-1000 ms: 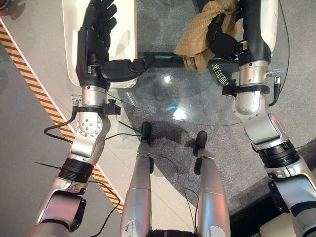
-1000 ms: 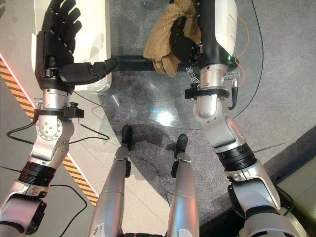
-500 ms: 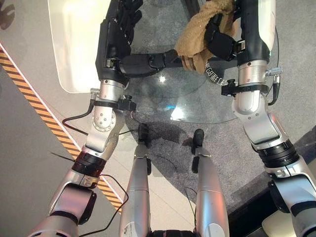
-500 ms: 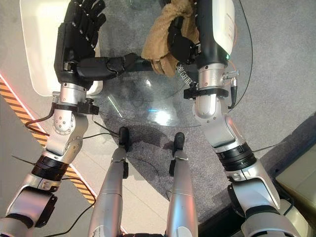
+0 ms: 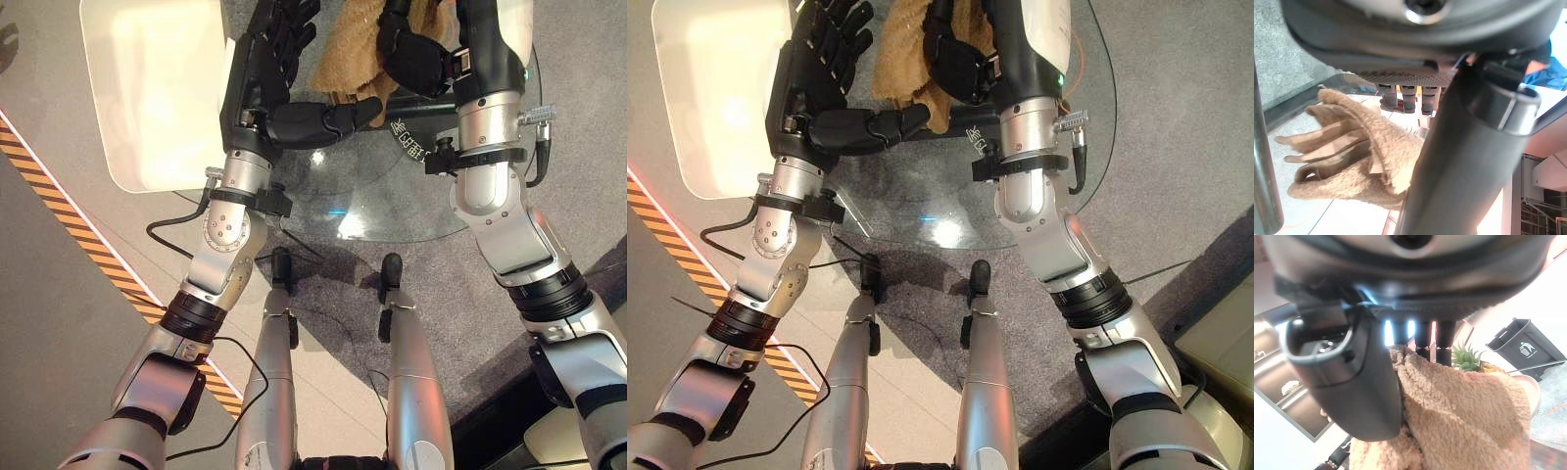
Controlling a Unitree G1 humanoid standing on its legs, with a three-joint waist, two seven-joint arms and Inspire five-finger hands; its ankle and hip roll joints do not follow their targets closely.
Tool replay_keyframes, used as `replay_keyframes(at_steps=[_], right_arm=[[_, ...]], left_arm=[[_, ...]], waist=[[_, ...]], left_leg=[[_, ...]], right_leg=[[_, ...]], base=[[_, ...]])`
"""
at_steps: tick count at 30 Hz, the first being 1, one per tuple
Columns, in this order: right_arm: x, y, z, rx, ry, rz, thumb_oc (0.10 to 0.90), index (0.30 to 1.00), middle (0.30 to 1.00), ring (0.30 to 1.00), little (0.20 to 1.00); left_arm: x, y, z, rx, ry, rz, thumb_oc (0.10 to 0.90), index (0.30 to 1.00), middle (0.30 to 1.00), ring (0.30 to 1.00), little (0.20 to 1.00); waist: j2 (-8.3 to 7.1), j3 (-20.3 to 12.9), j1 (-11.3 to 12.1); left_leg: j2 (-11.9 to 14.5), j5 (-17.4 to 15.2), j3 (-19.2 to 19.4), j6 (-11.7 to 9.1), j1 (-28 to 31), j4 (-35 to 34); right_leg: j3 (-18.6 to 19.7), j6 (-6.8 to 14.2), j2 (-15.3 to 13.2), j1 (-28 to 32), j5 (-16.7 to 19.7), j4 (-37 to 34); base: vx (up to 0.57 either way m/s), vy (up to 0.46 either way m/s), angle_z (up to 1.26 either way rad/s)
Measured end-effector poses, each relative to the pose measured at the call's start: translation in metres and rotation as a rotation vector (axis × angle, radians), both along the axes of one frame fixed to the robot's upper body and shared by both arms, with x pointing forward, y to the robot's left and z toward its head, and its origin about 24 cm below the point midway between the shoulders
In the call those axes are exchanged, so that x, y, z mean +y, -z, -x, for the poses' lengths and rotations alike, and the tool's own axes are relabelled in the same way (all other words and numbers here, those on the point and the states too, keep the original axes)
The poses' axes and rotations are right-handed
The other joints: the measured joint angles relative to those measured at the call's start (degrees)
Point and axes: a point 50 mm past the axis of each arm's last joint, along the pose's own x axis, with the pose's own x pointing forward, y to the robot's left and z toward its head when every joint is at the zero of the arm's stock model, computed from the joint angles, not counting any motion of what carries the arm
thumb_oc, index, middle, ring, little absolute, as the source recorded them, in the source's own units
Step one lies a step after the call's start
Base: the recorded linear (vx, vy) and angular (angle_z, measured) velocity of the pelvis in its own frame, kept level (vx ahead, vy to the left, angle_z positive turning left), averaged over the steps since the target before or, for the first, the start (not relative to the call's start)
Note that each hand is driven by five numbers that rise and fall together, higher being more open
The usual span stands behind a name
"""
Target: Wipe the table with a cloth and put it in the basket.
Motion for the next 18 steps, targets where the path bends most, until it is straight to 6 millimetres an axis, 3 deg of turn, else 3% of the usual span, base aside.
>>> replay_keyframes(at_steps=[18], right_arm=[[0.006,-0.009,0.005,-0.034,-0.029,0.01,0.1,0.3,0.3,0.3,0.2]], left_arm=[[-0.002,0.011,-0.01,0.077,-0.02,-0.036,0.8,0.9,0.9,0.9,0.9]], waist=[[-0.01,0.0,-0.04]], left_leg=[[0.4,-0.06,0.91,-0.01,1.07,-0.06]], right_leg=[[1.01,-0.03,0.46,0.53,0.41,-0.22]], base=[[0.0,0.001,-0.01]])
